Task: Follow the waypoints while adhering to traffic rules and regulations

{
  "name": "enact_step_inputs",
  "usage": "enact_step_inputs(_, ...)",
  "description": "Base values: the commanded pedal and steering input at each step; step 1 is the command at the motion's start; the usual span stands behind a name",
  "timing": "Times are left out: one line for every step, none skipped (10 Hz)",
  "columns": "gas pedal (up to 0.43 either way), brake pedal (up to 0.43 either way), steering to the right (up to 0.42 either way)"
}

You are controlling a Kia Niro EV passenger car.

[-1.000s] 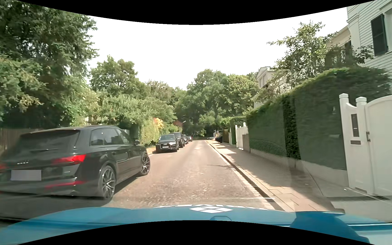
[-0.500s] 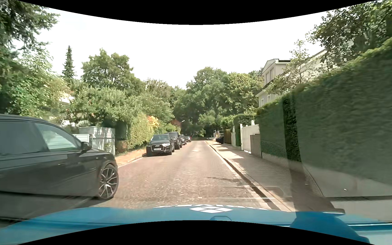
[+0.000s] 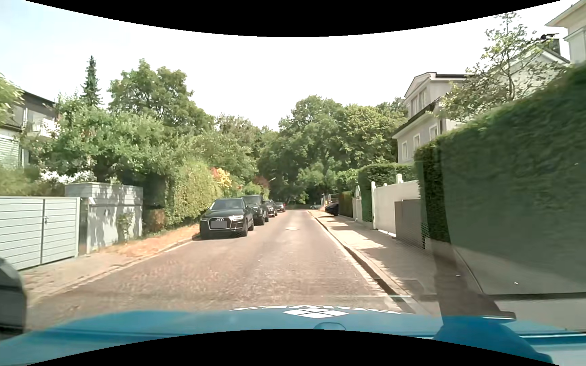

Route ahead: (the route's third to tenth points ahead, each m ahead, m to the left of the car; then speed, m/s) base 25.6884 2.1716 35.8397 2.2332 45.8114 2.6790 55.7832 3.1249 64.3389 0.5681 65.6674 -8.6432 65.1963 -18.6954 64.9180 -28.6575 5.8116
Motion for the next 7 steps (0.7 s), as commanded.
enact_step_inputs(0.157, 0.0, -0.013)
enact_step_inputs(0.157, 0.0, -0.012)
enact_step_inputs(0.157, 0.0, -0.011)
enact_step_inputs(0.157, 0.0, -0.011)
enact_step_inputs(0.15, 0.0, -0.012)
enact_step_inputs(0.15, 0.0, -0.012)
enact_step_inputs(0.15, 0.0, -0.012)
